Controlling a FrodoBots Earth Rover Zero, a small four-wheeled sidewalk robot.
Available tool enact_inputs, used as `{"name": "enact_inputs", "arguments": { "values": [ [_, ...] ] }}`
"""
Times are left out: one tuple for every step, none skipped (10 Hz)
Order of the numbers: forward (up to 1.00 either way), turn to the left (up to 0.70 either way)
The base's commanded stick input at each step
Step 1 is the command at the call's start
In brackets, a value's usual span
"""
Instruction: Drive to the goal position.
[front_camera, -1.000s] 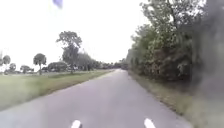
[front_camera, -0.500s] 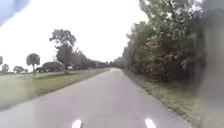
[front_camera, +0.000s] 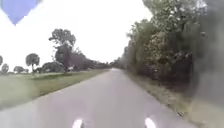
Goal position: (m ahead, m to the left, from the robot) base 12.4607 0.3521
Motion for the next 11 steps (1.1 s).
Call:
{"name": "enact_inputs", "arguments": {
  "values": [
    [0.84,0.03],
    [0.84,-0.15],
    [0.84,-0.27],
    [0.84,-0.11],
    [0.84,0.02],
    [0.84,0.03],
    [0.84,-0.04],
    [0.84,-0.25],
    [0.84,0.0],
    [0.84,0.02],
    [0.84,0.03]
  ]
}}
